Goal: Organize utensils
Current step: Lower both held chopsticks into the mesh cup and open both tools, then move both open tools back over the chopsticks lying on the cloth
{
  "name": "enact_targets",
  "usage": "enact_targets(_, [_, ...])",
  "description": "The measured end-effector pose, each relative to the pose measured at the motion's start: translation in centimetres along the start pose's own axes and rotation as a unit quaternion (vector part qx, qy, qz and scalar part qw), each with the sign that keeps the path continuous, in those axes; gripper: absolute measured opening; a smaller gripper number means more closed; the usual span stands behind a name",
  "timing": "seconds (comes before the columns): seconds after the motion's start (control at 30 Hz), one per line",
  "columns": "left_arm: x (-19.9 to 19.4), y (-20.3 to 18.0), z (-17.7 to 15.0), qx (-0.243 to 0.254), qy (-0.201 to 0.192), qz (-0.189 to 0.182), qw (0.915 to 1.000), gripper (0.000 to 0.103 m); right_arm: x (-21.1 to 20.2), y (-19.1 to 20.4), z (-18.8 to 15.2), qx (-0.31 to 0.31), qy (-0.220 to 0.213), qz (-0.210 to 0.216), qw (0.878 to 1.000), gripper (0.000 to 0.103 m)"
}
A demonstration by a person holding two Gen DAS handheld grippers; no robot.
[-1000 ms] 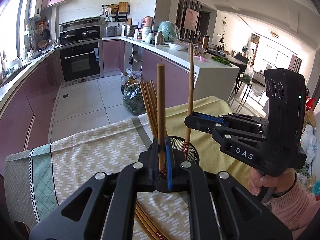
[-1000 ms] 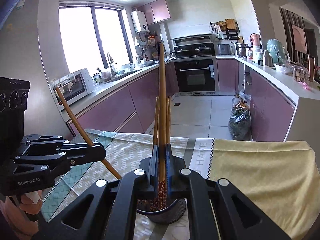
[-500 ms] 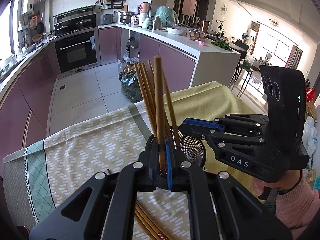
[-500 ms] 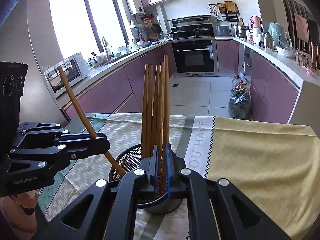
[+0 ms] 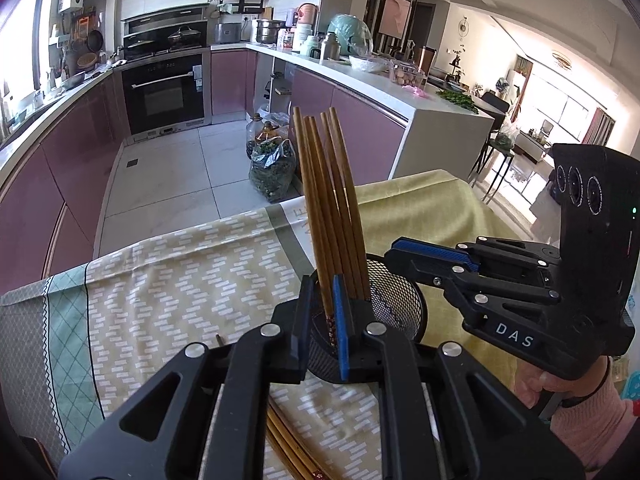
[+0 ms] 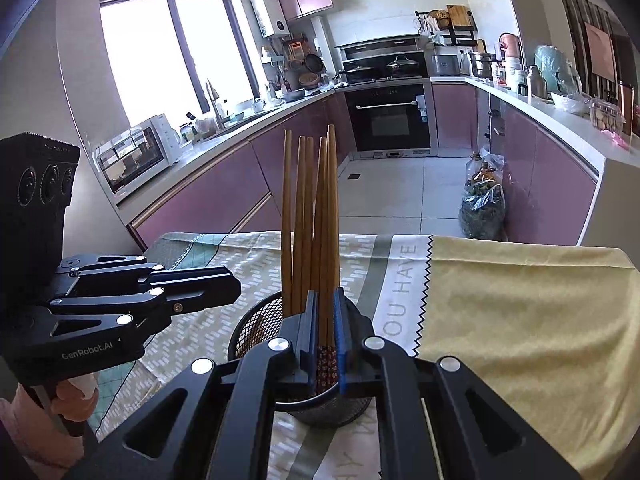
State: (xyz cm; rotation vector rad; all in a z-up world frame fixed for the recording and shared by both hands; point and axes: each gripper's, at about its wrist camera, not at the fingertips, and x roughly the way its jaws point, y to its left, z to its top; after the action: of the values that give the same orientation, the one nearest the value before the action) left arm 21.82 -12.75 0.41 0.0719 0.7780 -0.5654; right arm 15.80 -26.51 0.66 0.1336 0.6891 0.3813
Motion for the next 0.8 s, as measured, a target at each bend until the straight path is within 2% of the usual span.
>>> enact_targets(0.07, [-0.9, 0.2, -0.4, -0.005, -0.012, 0.008, 0.9999, 0.019, -0.5, 0.2, -0.2, -0.002, -0.004, 0.005, 1.000, 0.010])
enact_targets(0.23, [-4.1, 1.0, -2.1, -0.013, -0.058, 0.029, 0.9978, 0.034, -2.4, 1.5, -0.9, -0.024, -0.019, 0.021, 0.999, 0.022])
enact_targets(0.27, [-4.8, 1.2, -2.5, -0.015, -0.067, 0.034, 0.9970, 0.040, -2.8, 1.7, -1.2, -0.028, -0.022, 0.024, 0.999, 0.025])
enact_targets(0.3, [-5.4, 1.5, -2.9, -0.021, -0.075, 0.041, 0.9961, 0.052, -3.2, 2.0, -1.4, -0.031, -0.025, 0.029, 0.999, 0.027])
enact_targets(0.37, [-6.5, 2.0, -3.8, -0.029, -0.088, 0.059, 0.9939, 0.062, -3.9, 2.4, -2.0, -0.036, -0.025, 0.040, 0.998, 0.033])
enact_targets(0.4, [-6.9, 2.2, -4.4, -0.028, -0.093, 0.067, 0.9930, 0.063, -4.0, 2.7, -2.3, -0.040, -0.022, 0.045, 0.998, 0.035])
enact_targets(0.5, [-7.6, 2.9, -6.1, -0.034, -0.098, 0.088, 0.9908, 0.078, -3.8, 3.6, -3.6, -0.047, -0.004, 0.060, 0.997, 0.040])
enact_targets(0.63, [-7.7, 3.5, -8.7, -0.035, -0.093, 0.123, 0.9875, 0.087, -2.2, 4.8, -5.7, -0.050, 0.037, 0.073, 0.995, 0.042])
enact_targets(0.73, [-7.0, 3.9, -10.7, -0.028, -0.072, 0.149, 0.9858, 0.087, -0.7, 5.7, -7.4, -0.051, 0.068, 0.077, 0.993, 0.042])
enact_targets(0.8, [-6.5, 4.4, -11.8, -0.033, -0.054, 0.149, 0.9867, 0.087, 0.1, 6.1, -8.3, -0.049, 0.085, 0.079, 0.992, 0.042])
